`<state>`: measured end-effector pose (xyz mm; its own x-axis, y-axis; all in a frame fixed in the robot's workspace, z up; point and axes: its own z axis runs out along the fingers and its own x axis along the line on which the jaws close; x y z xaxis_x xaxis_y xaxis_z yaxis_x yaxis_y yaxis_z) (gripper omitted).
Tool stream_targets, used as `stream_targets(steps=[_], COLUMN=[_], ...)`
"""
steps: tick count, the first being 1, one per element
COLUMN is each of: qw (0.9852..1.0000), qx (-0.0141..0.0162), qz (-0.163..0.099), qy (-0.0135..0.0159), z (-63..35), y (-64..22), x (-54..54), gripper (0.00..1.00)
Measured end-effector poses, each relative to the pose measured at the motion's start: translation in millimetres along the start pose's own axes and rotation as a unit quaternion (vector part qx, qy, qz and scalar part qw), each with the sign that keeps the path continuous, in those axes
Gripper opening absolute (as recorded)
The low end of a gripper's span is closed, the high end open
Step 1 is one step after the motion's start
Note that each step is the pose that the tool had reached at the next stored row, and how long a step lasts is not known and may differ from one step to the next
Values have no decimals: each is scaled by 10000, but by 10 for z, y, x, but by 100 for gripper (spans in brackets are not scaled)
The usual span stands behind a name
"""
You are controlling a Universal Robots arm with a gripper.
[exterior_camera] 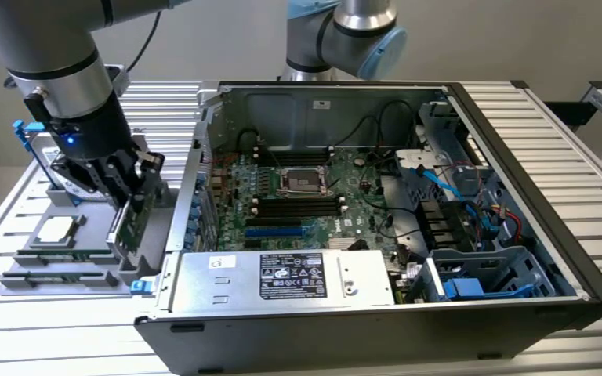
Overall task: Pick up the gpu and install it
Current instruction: 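Pick up the gpu and move the gpu toward the slot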
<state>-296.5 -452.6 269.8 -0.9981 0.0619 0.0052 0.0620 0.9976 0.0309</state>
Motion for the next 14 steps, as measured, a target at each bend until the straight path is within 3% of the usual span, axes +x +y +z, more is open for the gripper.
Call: stream_targets(steps=[5,14], qw=[10000,10000], qx=[-5,-18], qz=[0,0], qy=[1,1], z=[-164,-564], y=[5,17], x=[1,3], gripper=[27,27])
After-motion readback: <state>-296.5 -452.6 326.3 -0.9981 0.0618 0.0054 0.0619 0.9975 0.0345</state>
